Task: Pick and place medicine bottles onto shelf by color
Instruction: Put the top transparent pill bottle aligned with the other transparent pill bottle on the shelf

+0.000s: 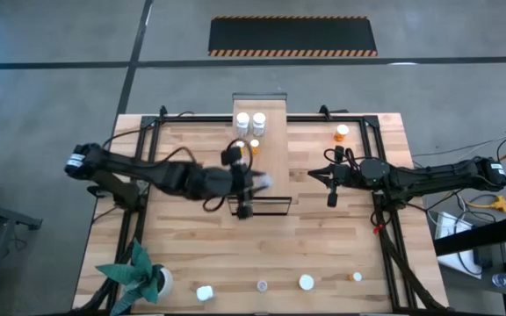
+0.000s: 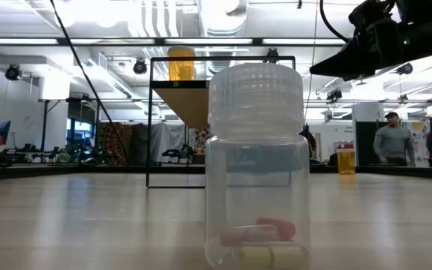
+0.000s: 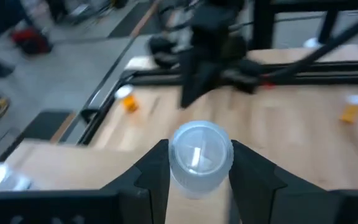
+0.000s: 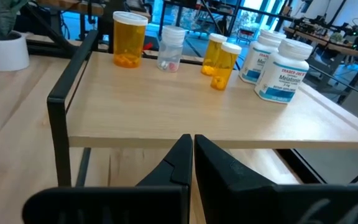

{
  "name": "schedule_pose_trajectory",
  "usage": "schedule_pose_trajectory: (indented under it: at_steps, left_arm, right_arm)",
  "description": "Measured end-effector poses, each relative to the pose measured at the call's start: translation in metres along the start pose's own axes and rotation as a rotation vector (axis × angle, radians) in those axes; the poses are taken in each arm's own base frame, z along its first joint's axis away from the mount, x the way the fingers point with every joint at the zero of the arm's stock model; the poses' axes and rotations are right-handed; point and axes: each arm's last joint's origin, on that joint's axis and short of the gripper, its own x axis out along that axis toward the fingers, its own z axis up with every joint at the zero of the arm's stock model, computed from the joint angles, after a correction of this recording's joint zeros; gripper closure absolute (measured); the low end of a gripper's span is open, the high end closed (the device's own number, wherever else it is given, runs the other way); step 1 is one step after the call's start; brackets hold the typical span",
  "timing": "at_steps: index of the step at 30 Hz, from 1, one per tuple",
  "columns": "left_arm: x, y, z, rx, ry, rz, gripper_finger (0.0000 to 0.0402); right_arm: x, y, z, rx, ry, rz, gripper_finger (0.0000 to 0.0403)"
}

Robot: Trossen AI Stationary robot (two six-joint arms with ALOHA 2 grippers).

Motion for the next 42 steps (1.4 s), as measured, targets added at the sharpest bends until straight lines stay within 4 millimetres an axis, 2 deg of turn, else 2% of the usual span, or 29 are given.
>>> schedule_pose_trajectory:
  at_steps: [7,17,24,32,42]
  left_arm:
    - [0.024,0.039,-0.018,-0.134,0.082,0.078,0.0287]
    - [0.048,0.061,-0.034,-0.155,0.166,0.151,0.0287]
    - [0.058,0.066,-0.041,-0.156,0.196,0.173,0.0287]
    - [0.065,0.064,-0.058,-0.163,0.247,0.178,0.0287]
    - [0.065,0.063,-0.059,-0.186,0.248,0.177,0.0287]
  right_arm:
    - [0.0,0.0,0.0,-0.006,-0.002,0.015,0.0394]
    - [0.0,0.0,0.0,-0.015,-0.003,0.017,0.0394]
    - [0.0,0.0,0.0,-0.013,-0.003,0.018,0.0394]
    - [0.0,0.0,0.0,-0.013,-0.003,0.018,0.0394]
    - [0.0,0.0,0.0,-0.012,-0.003,0.018,0.0394]
